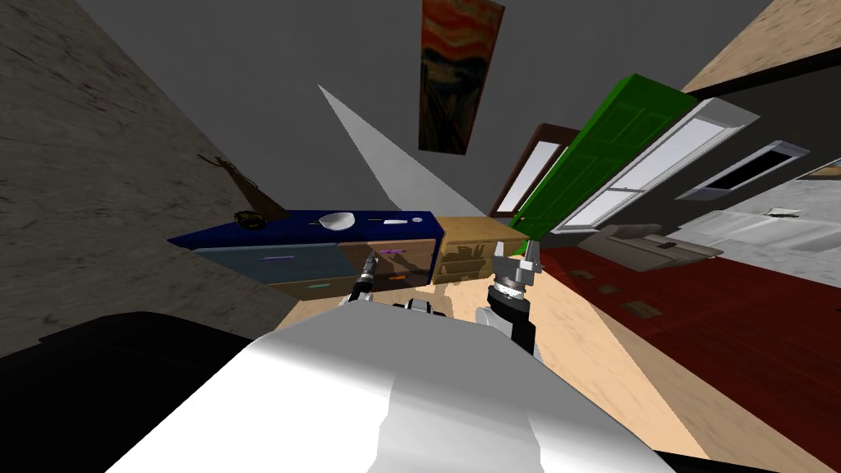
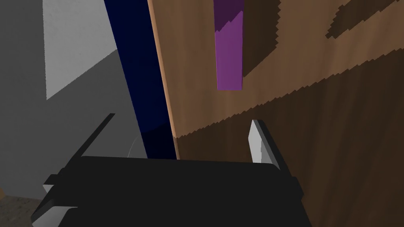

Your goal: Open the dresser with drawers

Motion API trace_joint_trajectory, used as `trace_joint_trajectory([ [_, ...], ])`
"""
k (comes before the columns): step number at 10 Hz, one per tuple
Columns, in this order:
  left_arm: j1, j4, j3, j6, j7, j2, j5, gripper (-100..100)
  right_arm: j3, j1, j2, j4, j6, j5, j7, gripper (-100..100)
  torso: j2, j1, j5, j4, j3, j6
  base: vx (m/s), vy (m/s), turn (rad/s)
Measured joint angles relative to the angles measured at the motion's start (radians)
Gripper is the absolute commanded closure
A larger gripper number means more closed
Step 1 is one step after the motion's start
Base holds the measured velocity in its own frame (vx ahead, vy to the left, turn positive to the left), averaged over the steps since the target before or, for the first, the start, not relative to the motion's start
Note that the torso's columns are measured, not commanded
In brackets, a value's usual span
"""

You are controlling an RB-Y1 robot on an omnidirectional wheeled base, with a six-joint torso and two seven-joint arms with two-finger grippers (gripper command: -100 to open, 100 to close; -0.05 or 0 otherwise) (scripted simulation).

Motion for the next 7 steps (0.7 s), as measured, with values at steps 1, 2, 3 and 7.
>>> trace_joint_trajectory([
  [1, -0.006, 0.018, 0.004, -0.002, 0.003, -0.003, 0.002, -100, 0.0, 0.0, 0.0, 0.0, 0.0, 0.0, 0.0, 0, 0.006, 0.001, 0.0, 0.001, 0.003, 0.0, 0.062, -0.043, 0.008],
  [2, -0.007, 0.031, 0.008, -0.004, 0.004, -0.015, 0.003, -100, 0.0, 0.0, 0.0, 0.0, 0.0, 0.0, 0.0, 0, 0.009, 0.002, 0.001, 0.003, 0.006, 0.0, 0.059, -0.038, 0.024],
  [3, -0.017, 0.054, 0.013, -0.005, 0.003, -0.037, 0.004, -100, 0.0, 0.0, 0.0, 0.0, 0.0, 0.0, 0.0, 0, 0.008, 0.002, 0.001, 0.002, 0.005, 0.0, 0.074, -0.032, 0.02],
  [7, -0.024, 0.094, 0.023, -0.006, 0.003, -0.133, 0.006, -100, 0.0, 0.0, 0.0, 0.0, 0.0, 0.0, 0.0, 0, 0.004, 0.002, 0.001, 0.001, 0.002, 0.0, 0.045, -0.017, 0.008],
])
